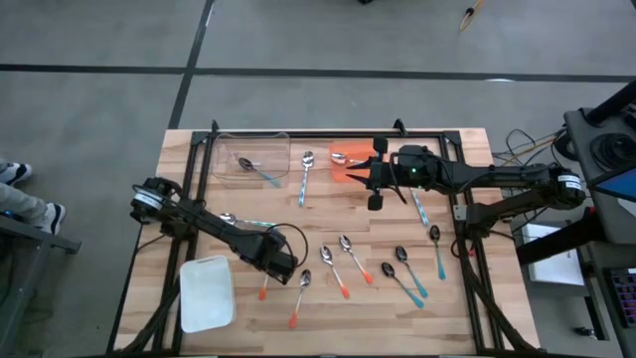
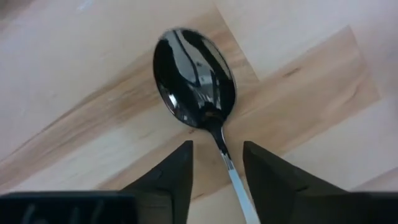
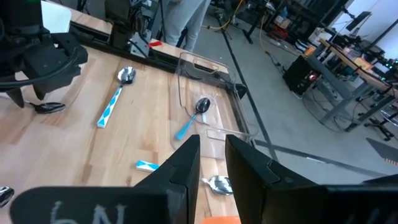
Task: Sort silverware by color (type)
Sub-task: Put the orange spoon into the white bin
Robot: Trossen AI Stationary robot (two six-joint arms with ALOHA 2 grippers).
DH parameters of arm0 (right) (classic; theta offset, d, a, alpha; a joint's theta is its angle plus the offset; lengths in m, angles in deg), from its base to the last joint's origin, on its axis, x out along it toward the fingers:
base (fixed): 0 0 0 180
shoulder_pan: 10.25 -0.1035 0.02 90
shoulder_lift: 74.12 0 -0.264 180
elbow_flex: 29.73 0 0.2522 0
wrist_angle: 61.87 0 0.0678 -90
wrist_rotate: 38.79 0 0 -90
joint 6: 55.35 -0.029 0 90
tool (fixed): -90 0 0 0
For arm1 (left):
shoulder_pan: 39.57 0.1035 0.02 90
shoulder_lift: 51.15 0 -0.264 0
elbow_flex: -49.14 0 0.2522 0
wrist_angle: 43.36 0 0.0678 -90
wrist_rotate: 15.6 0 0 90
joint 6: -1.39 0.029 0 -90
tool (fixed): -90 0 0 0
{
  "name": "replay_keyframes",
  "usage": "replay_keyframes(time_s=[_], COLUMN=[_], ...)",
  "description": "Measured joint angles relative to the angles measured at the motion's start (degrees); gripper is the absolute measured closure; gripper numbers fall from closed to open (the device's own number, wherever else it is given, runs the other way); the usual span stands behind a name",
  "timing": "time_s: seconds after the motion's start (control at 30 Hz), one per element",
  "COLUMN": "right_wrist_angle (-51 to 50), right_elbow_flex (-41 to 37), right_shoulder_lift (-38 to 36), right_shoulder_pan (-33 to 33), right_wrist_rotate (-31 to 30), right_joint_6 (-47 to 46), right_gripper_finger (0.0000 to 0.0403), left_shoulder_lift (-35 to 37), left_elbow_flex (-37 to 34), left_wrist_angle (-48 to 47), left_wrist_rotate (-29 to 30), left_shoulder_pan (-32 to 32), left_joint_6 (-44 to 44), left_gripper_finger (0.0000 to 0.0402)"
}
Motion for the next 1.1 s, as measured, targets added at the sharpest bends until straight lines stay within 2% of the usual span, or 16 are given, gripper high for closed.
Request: replay_keyframes(time_s=[0.33, 0.43, 0.67, 0.77, 0.87, 1.03, 1.1], right_wrist_angle=[-1.22, -1.22, -1.17, -1.17, -1.17, -1.17, -1.17], right_elbow_flex=[0.0, 0.0, 0.0, 0.0, 0.0, 0.0, 0.0], right_shoulder_lift=[0.0, 0.0, 0.0, 0.0, 0.0, 0.0, 0.0], right_shoulder_pan=[0.0, 0.0, 0.0, 0.0, 0.0, 0.0, 0.0], right_wrist_rotate=[0.0, 0.0, 0.02, 0.02, 0.0, 0.01, 0.0], right_joint_6=[-0.58, -0.58, -0.58, -0.58, -0.56, -0.51, -0.47], right_gripper_finger=[0.0335, 0.0335, 0.0335, 0.0335, 0.0335, 0.0335, 0.0335], left_shoulder_lift=[0.0, 0.0, 0.22, 0.26, 0.26, 0.25, 0.23], left_elbow_flex=[-0.64, -1.08, -2.23, -2.49, -2.51, -2.54, -2.54], left_wrist_angle=[1.65, 2.05, 4.54, 4.92, 4.83, 5.08, 5.28], left_wrist_rotate=[1.16, 1.18, 1.32, 1.33, 1.26, 0.95, 0.87], left_shoulder_pan=[-0.22, -0.22, -0.24, -0.24, -0.22, -0.22, -0.19], left_joint_6=[-0.4, -1.11, -1.38, -1.03, -1.01, -0.66, -0.59], left_gripper_finger=[0.0359, 0.0356, 0.0312, 0.0313, 0.0332, 0.039, 0.0396])
